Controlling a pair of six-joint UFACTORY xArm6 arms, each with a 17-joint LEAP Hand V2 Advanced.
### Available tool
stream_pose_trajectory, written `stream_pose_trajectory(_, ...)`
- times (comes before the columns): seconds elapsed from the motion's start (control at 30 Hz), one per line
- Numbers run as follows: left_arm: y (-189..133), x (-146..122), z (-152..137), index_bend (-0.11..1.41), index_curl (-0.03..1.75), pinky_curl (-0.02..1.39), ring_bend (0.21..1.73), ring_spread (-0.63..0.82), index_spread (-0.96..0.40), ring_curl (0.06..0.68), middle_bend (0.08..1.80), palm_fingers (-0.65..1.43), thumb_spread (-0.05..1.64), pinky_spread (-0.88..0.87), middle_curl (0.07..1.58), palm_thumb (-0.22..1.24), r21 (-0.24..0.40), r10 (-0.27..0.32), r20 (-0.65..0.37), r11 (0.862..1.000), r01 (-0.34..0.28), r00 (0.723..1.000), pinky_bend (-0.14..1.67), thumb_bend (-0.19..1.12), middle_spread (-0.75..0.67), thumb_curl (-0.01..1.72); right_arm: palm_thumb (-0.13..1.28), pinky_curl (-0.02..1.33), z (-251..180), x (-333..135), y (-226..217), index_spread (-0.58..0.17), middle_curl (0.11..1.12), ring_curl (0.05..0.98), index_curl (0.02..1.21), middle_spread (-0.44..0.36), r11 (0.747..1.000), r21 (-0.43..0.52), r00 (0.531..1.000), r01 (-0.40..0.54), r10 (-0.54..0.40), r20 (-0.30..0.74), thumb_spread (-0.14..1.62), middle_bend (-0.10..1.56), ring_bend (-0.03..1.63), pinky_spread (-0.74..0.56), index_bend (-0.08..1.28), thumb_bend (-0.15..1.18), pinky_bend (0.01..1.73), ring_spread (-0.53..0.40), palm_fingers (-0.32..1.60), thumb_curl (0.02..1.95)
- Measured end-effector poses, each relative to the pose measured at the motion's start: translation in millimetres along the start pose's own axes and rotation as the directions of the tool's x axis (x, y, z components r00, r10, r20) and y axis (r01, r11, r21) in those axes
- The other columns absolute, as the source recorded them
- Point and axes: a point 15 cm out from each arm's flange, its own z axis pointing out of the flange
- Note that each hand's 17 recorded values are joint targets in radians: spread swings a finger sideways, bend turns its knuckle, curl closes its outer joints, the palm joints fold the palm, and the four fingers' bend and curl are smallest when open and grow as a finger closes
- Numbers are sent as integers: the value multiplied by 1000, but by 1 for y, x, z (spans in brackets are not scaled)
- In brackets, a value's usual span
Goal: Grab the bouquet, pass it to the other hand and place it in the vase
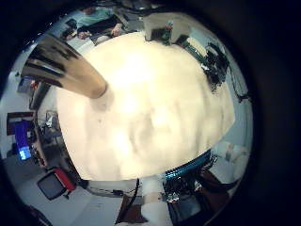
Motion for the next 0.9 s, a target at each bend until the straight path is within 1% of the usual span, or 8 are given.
stream_pose_trajectory(0.03, 0, 0, -1, 171, 313, 303, 383, 649, 249, 225, 184, -21, 809, 594, 260, 251, 2, 0, 1, 1000, 0, 1000, 194, -36, 524, 320, 817, 232, 0, 1, 3, -332, 510, 321, 447, -207, 1000, -13, 1000, -2, 2, 1, 924, 750, 1047, -496, 294, -26, 907, -287, 1296, 456)
stream_pose_trajectory(0.1, 0, 0, -1, 171, 314, 303, 383, 649, 249, 225, 184, -21, 807, 594, 260, 256, 4, 0, 1, 1000, -1, 1000, 195, -35, 524, 322, 826, 266, -4, 4, 9, -362, 550, 356, 518, -229, 999, -34, 1000, -1, 1, 8, 905, 859, 1086, -525, 452, -25, 950, -285, 1406, 465)
stream_pose_trajectory(0.2, 0, 1, -1, 170, 313, 302, 382, 649, 249, 225, 183, -21, 807, 594, 260, 256, 5, 0, 0, 1000, 0, 1000, 197, -36, 524, 323, 847, 317, -20, 4, 6, -373, 593, 400, 611, -229, 1000, -30, 999, -2, 3, 47, 896, 963, 1152, -508, 638, -20, 1032, -273, 1401, 474)
stream_pose_trajectory(0.27, 0, 0, 0, 174, 315, 303, 380, 649, 248, 224, 182, -18, 806, 594, 259, 257, 4, -2, 0, 1000, 2, 1000, 198, -36, 524, 323, 880, 409, -26, 1, 9, -370, 662, 466, 729, -221, 999, -45, 996, 8, -4, 88, 904, 1101, 1276, -421, 815, -19, 1210, -249, 1305, 483)
stream_pose_trajectory(0.4, 0, 0, 0, 173, 316, 304, 380, 649, 248, 224, 182, -18, 806, 594, 258, 257, 3, -3, -1, 1000, 3, 1000, 198, -36, 524, 323, 920, 496, -37, -10, 17, -355, 726, 531, 833, -210, 997, -70, 982, 33, -19, 188, 904, 1203, 1369, -336, 932, -13, 1358, -233, 1184, 499)
stream_pose_trajectory(0.5, 0, 0, 0, 174, 317, 303, 381, 649, 248, 224, 184, -20, 806, 587, 258, 256, 4, -5, -2, 1000, 5, 1000, 191, -36, 524, 323, 982, 536, -59, -15, 25, -344, 753, 558, 881, -198, 998, -46, 968, 47, -34, 247, 918, 1251, 1395, -291, 973, 3, 1409, -225, 1145, 519)
stream_pose_trajectory(0.57, 0, 0, 0, 174, 318, 301, 382, 649, 248, 224, 184, -20, 806, 586, 258, 256, 3, -7, -3, 1000, 7, 1000, 193, -36, 524, 323, 1083, 576, -73, -14, 28, -328, 771, 585, 924, -177, 998, -19, 966, 53, -47, 255, 943, 1295, 1416, -252, 1002, 24, 1437, -214, 1121, 555)
stream_pose_trajectory(0.9, -8, -1, -7, 178, 324, 302, 385, 635, 249, 226, 188, -6, 818, 582, 262, 262, 39, -43, 3, 998, 42, 999, 196, -35, 517, 320, 1186, 658, -125, -21, 58, -307, 779, 630, 1001, -146, 990, 68, 955, 125, -138, 263, 960, 1340, 1429, -200, 1000, -5, 1425, -205, 1094, 629)
